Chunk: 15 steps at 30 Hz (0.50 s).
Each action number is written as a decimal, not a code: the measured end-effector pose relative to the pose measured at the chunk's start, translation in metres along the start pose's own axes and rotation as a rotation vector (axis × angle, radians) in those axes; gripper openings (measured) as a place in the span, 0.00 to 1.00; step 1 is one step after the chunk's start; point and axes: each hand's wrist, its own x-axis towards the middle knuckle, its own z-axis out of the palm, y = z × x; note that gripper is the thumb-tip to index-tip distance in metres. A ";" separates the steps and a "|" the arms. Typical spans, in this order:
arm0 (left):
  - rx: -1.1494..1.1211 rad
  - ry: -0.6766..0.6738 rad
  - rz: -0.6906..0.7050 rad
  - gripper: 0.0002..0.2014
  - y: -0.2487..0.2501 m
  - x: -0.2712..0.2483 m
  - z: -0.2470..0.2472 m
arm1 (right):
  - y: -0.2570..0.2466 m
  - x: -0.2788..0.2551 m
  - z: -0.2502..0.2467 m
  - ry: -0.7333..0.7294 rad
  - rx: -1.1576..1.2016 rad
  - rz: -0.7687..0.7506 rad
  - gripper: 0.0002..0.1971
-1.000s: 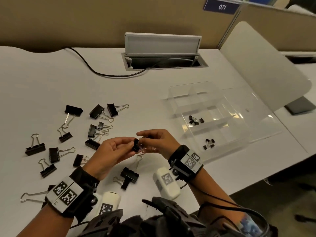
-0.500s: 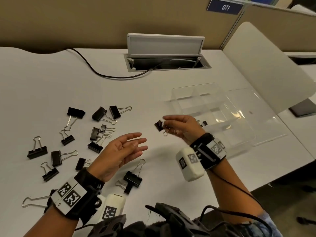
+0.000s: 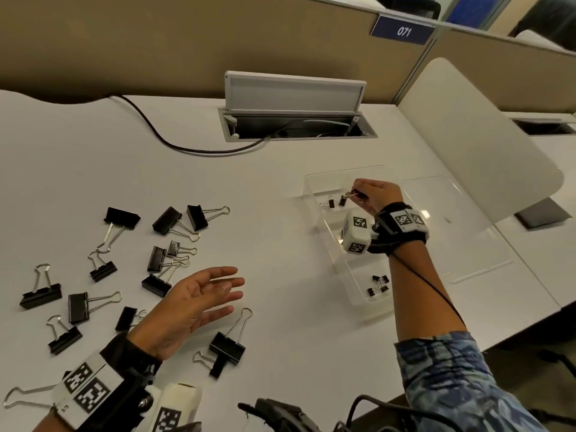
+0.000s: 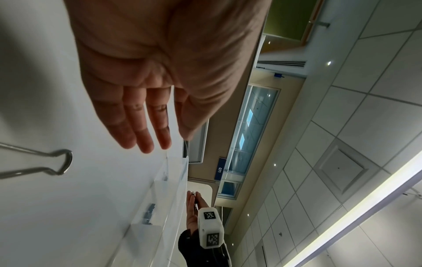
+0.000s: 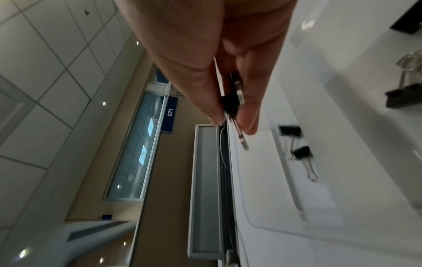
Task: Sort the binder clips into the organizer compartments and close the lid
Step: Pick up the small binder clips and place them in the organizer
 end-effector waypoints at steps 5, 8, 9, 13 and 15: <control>0.023 0.003 -0.011 0.47 -0.001 -0.001 0.000 | 0.003 0.011 0.003 0.008 0.054 -0.016 0.06; 0.035 -0.001 -0.011 0.48 0.001 -0.001 0.000 | 0.003 0.012 0.010 -0.048 0.032 -0.019 0.13; 0.041 -0.003 -0.009 0.47 0.002 -0.002 0.000 | 0.002 0.012 0.011 -0.058 0.007 -0.013 0.14; 0.054 0.001 -0.004 0.47 0.003 -0.002 0.000 | 0.001 0.015 0.009 -0.056 -0.046 0.014 0.18; 0.055 0.008 -0.006 0.46 0.004 -0.001 -0.001 | 0.003 0.016 0.005 -0.048 -0.047 0.007 0.19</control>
